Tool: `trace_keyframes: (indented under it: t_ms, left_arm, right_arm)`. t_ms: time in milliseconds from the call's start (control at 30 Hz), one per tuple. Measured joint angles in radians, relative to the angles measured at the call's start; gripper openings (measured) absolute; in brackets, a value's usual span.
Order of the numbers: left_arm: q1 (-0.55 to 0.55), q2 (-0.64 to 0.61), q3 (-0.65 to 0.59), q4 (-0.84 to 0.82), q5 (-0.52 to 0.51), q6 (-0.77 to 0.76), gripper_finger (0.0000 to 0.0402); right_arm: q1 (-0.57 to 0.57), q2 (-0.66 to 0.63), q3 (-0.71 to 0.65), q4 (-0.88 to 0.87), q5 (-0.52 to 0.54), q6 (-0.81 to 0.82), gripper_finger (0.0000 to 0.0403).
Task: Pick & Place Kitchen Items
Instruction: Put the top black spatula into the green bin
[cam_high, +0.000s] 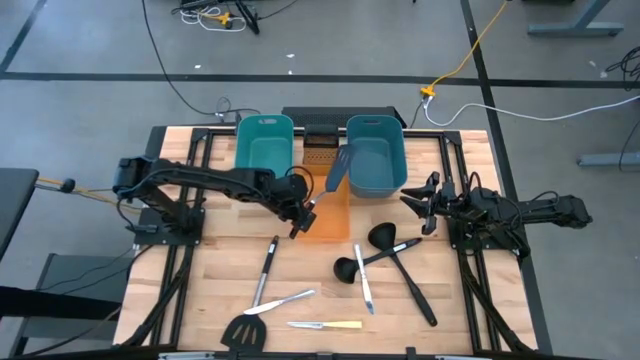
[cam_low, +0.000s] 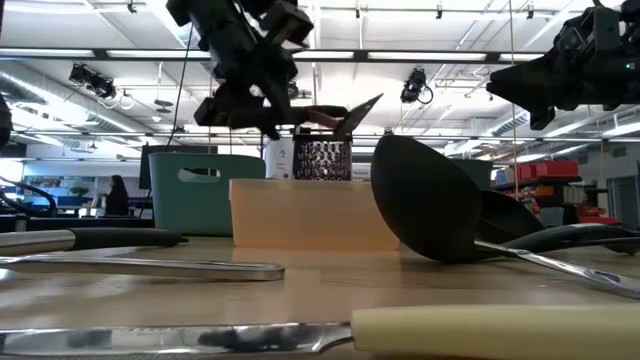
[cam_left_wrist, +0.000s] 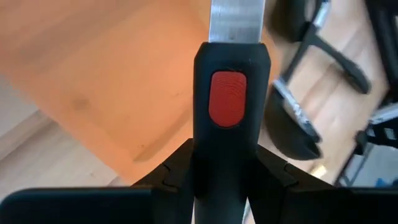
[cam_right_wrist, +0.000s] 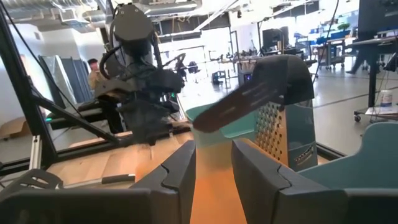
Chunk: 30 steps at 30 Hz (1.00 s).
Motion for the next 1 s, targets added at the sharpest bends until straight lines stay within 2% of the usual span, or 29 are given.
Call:
trace_keyframes:
  t_ms: [133, 300, 367, 533, 733, 1000]
  left_arm:
    - [-0.022, -0.042, 0.047, -0.052, -0.013, 0.030, 0.0111]
    - [-0.015, -0.134, 0.141, -0.235, -0.127, 0.075, 0.0111]
    - [0.015, -0.176, 0.168, -0.279, -0.136, 0.094, 0.0111]
    - [0.134, -0.269, 0.205, -0.415, -0.135, 0.132, 0.0111]
    - [0.366, -0.292, 0.204, -0.624, -0.056, 0.214, 0.0111]
    - [0.587, -0.239, 0.206, -0.662, -0.020, 0.367, 0.0111]
  right_arm:
    - [0.000, 0.000, 0.000, -0.002, 0.001, -0.001, 0.0114]
    - [0.000, 0.001, 0.000, -0.004, 0.003, -0.001, 0.0114]
    - [0.000, 0.001, 0.000, -0.004, 0.002, -0.001, 0.0114]
    - [0.000, 0.001, 0.000, -0.003, 0.002, 0.001, 0.0114]
    - [0.000, 0.000, 0.000, -0.001, 0.002, 0.001, 0.0114]
    - [0.000, 0.001, 0.000, -0.001, 0.002, 0.005, 0.0114]
